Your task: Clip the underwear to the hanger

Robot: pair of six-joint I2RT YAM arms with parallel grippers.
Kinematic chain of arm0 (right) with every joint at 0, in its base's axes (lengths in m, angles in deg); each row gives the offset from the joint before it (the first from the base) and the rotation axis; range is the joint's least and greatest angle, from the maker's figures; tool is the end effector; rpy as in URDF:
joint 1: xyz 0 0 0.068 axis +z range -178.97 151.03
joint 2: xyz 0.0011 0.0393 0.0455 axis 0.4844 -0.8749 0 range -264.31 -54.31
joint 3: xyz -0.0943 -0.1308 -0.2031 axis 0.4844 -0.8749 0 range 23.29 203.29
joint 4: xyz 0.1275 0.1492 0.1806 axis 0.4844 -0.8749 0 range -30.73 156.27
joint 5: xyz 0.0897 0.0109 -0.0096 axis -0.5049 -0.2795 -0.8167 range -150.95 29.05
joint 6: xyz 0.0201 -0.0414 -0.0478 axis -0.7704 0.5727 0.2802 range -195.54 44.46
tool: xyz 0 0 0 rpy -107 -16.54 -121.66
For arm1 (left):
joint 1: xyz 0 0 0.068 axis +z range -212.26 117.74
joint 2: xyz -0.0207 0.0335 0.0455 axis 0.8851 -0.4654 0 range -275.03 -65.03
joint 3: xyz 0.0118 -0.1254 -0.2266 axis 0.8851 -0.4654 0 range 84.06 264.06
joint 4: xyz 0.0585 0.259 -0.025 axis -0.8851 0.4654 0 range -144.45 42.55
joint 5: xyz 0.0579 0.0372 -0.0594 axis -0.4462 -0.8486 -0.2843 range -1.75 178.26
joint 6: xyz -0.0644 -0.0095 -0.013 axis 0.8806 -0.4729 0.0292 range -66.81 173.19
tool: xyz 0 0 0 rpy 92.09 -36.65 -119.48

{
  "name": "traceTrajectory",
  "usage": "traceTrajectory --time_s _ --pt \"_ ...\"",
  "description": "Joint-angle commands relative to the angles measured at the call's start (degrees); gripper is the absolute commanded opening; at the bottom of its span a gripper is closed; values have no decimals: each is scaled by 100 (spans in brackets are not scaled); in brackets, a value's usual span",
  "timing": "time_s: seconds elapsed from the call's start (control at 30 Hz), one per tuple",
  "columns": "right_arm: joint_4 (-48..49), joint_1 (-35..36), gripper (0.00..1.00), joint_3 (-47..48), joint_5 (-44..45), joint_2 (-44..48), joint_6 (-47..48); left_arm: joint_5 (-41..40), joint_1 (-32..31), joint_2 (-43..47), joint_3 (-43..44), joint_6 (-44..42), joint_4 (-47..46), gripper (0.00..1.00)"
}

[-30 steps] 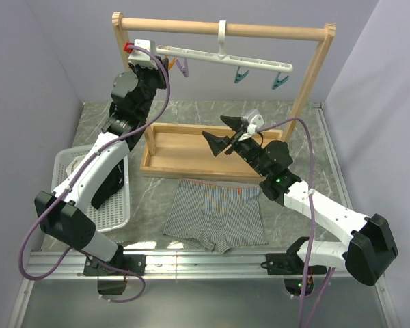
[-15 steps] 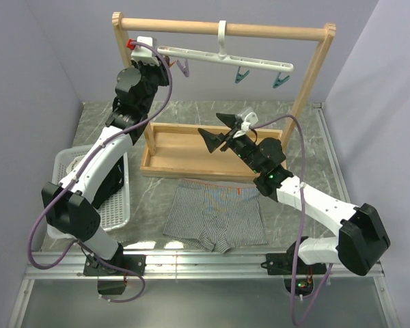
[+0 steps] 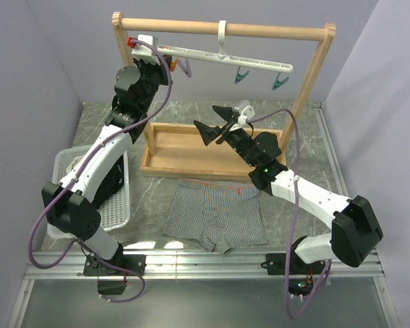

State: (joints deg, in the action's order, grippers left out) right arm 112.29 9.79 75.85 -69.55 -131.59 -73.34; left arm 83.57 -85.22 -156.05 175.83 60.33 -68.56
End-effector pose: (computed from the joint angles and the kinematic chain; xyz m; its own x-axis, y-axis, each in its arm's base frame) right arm 0.2563 0.2158 0.3529 0.3111 0.2010 -0.9289 -0.7163 0.6919 -0.0902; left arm 0.3667 -0.1507 0.4591 0.1950 -0.2171 -0.9565 0.3430 0.9287 -0.1409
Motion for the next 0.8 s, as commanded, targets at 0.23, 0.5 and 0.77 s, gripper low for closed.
traceTrajectory --time_s 0.23,0.5,0.77 --pt "487 44 78 756 166 -358 -52 267 20 277 333 349 513 0" --pt "496 105 66 1301 -36 -762 -9 425 20 700 158 859 1173 0" --pt "522 193 65 1845 -89 -1280 158 530 20 955 166 1246 1550 0"
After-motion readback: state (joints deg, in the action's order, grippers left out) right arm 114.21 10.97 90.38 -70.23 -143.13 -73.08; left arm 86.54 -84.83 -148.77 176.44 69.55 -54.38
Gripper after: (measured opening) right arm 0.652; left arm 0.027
